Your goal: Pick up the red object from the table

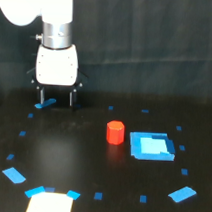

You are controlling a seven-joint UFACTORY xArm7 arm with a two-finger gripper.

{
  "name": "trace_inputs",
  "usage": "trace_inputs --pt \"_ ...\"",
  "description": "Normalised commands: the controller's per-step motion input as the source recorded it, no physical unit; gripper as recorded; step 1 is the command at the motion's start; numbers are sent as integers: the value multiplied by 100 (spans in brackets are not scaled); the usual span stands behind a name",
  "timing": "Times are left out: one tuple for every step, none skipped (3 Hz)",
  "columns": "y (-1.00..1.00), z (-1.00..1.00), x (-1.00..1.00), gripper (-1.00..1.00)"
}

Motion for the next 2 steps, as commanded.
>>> trace_inputs --pt "-79 10 58 100" --pt "-57 0 41 94"
